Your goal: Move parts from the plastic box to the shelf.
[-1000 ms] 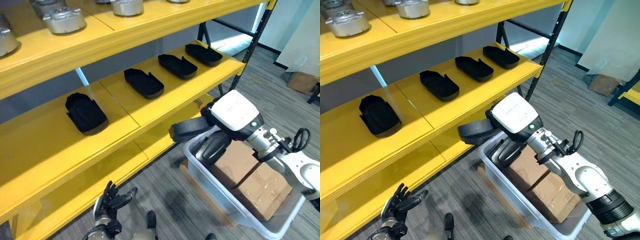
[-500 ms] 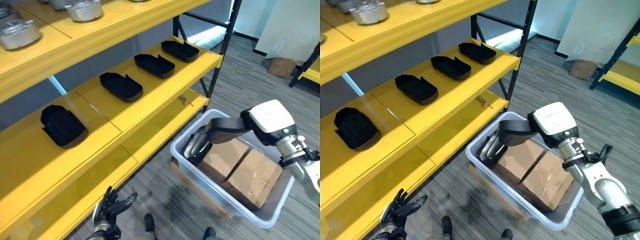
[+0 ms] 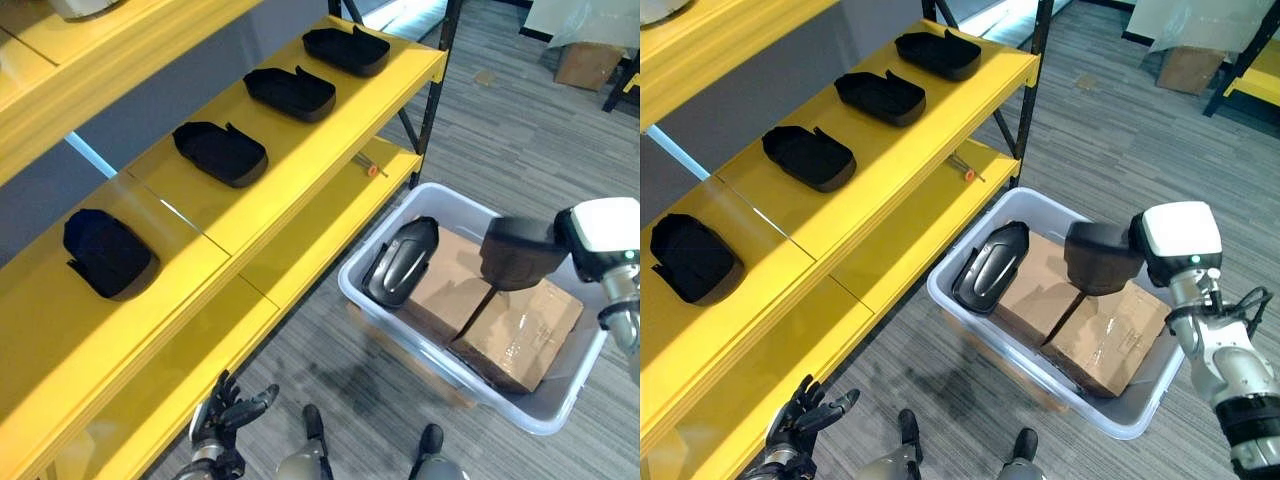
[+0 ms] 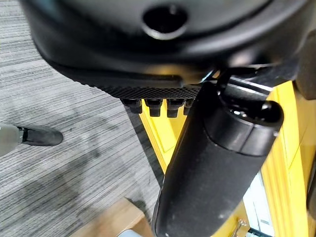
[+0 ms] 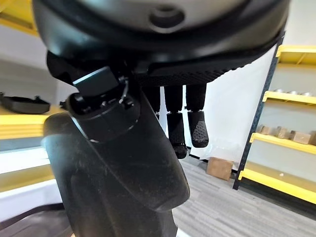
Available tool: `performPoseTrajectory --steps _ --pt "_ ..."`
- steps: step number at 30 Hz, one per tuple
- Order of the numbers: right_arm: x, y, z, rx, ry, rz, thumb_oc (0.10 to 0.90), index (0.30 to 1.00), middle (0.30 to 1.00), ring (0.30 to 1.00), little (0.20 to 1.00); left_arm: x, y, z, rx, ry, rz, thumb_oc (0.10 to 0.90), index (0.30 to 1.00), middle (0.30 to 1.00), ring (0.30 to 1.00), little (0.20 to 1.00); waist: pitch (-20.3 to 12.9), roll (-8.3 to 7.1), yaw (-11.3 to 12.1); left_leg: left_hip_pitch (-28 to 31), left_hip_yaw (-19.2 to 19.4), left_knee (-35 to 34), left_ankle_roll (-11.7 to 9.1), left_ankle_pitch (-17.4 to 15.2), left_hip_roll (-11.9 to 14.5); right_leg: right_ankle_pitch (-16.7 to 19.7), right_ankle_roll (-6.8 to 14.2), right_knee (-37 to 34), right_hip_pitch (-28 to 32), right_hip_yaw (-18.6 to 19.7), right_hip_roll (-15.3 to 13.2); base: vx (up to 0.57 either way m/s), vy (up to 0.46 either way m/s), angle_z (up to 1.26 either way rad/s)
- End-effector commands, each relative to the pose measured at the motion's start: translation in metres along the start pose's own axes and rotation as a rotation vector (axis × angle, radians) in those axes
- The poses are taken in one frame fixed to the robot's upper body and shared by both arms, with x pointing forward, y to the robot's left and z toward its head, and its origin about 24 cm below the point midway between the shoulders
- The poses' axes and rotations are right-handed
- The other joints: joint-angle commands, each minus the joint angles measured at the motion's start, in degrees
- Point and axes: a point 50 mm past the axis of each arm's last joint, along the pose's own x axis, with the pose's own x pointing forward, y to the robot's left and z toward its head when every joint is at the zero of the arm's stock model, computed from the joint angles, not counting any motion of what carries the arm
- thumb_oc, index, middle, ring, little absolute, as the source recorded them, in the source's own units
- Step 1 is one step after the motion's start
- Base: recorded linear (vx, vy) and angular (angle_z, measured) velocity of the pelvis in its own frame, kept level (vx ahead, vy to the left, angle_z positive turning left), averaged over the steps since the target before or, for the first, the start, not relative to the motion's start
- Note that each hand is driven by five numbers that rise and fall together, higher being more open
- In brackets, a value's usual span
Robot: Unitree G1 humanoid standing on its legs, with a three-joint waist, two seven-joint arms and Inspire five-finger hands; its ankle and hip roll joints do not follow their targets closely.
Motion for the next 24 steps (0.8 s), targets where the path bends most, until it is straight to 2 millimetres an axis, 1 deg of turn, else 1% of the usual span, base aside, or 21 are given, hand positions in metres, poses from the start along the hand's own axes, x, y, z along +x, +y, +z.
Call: performPoseTrajectory --steps 1,3,7,9,10,11,12,15,16,18,21,22,24 --pt "0.033 -0.052 0.0 0.051 0.01 -0.227 0.4 0.3 0.3 0.3 0.3 0.008 -0.01 0.046 0.035 -0.213 -0.083 0.9 1.0 1.0 1.0 1.0 1.96 -1.93 2.96 6.13 -5.65 0.2 -4.56 -4.03 5.64 0.49 0.12 3.57 -5.03 -2.93 -2.8 -0.03 -0.016 -0.01" --pt "0.036 -0.051 -0.003 0.048 0.028 -0.22 0.4 0.3 0.3 0.3 0.3 0.009 -0.011 0.046 0.035 -0.213 -0.089 0.9 1.0 1.0 1.0 1.0 2.43 -1.6 3.07 5.61 -5.56 0.21 -4.61 -3.79 5.56 0.47 0.05 3.78 -5.63 -2.96 -2.84 -0.03 -0.013 -0.01" --pt "0.046 -0.054 -0.014 0.039 0.101 -0.235 0.4 0.3 0.3 0.3 0.3 0.009 -0.017 0.047 0.032 -0.22 -0.113 0.9 1.0 1.0 1.0 1.0 4.98 -0.01 3.25 2.39 -5.61 0.98 -4.67 -3.11 5.0 0.18 -0.27 5.51 -9.36 -2.61 -3.68 -0.03 -0.006 0.04" --pt "0.05 -0.057 -0.014 0.037 0.114 -0.25 0.4 0.3 0.3 0.3 0.3 0.01 -0.02 0.048 0.031 -0.225 -0.124 0.9 1.0 1.0 1.0 1.0 5.88 0.54 3.28 1.44 -5.62 1.37 -4.64 -3.21 4.64 0.13 -0.37 6.14 -10.55 -2.2 -3.91 -0.02 0.006 0.0" --pt "0.052 -0.049 -0.011 0.093 0.144 -0.246 0.4 0.3 0.3 0.3 0.3 0.012 -0.025 0.049 0.026 -0.229 -0.133 0.9 1.0 1.0 1.0 1.0 6.86 1.12 3.24 0.52 -5.53 1.7 -4.59 -3.22 4.4 0.14 -0.44 6.97 -12.09 -1.93 -4.39 -0.04 0.013 -0.01" --pt "0.054 -0.042 -0.007 0.111 0.15 -0.222 0.4 0.3 0.3 0.3 0.3 0.013 -0.028 0.05 0.023 -0.233 -0.139 0.9 1.0 1.0 1.0 1.0 7.51 1.3 3.24 -0.01 -5.44 1.96 -4.52 -3.35 4.24 0.07 -0.5 7.79 -13.05 -1.62 -4.76 -0.06 0.011 -0.02" --pt "0.052 -0.026 0.001 0.089 0.136 -0.153 0.4 0.3 0.3 0.3 0.3 0.015 -0.034 0.05 0.021 -0.233 -0.153 0.9 1.0 1.0 1.0 1.0 8.79 1.7 3.09 -0.81 -5.26 2.43 -4.47 -3.67 4.11 -0.07 -0.65 8.7 -14.35 -1.3 -5.17 -0.04 0.002 -0.04" --pt "0.045 -0.007 0.017 0.021 0.057 -0.062 0.4 0.3 0.3 0.3 0.3 0.017 -0.04 0.051 0.019 -0.236 -0.169 0.9 1.0 1.0 1.0 1.0 10.34 1.95 2.4 -1.52 -5.05 2.96 -4.32 -4.17 3.8 -0.28 -0.78 10.32 -16.07 -0.63 -5.86 -0.02 0.006 -0.07" --pt "0.042 0.0 0.019 -0.004 0.045 -0.036 0.4 0.3 0.3 0.3 0.3 0.018 -0.042 0.051 0.014 -0.239 -0.171 0.9 1.0 1.0 1.0 1.0 10.65 1.95 2.24 -1.52 -5.02 2.94 -4.27 -4.29 3.76 -0.26 -0.77 10.52 -16.4 -0.6 -6.03 0.0 0.003 -0.06" --pt "0.034 0.013 0.029 -0.014 0.004 0.012 0.4 0.3 0.3 0.3 0.3 0.02 -0.046 0.053 0.008 -0.246 -0.175 0.9 1.0 1.0 1.0 1.0 11.26 1.9 1.78 -1.61 -4.91 3.06 -4.16 -4.64 3.52 -0.24 -0.79 10.93 -16.89 -0.34 -6.27 0.0 -0.001 -0.03" --pt "0.025 0.024 0.042 -0.022 -0.051 0.047 0.4 0.3 0.3 0.3 0.3 0.022 -0.047 0.059 0.005 -0.269 -0.167 0.9 1.0 1.0 1.0 1.0 12.03 1.59 1.1 -1.43 -4.81 3.22 -3.97 -5.3 3.23 -0.07 -0.65 11.3 -17.23 -0.04 -6.47 0.0 0.0 0.0" --pt "0.025 0.024 0.042 -0.022 -0.05 0.047 0.4 0.3 0.3 0.3 0.3 0.022 -0.047 0.059 0.005 -0.269 -0.167 0.9 1.0 1.0 1.0 1.0 12.03 1.58 1.12 -1.43 -4.81 3.22 -3.97 -5.3 3.22 -0.07 -0.65 11.31 -17.24 -0.03 -6.48 0.0 0.006 -0.03" --pt "0.018 0.029 0.05 -0.011 -0.088 0.058 0.4 0.3 0.3 0.3 0.3 0.025 -0.047 0.064 0.003 -0.285 -0.152 0.9 1.0 1.0 1.0 1.0 12.37 1.31 0.42 -1.3 -4.65 3.35 -3.87 -5.71 3.1 0.12 -0.52 11.49 -17.41 0.13 -6.6 0.0 0.003 -0.02"
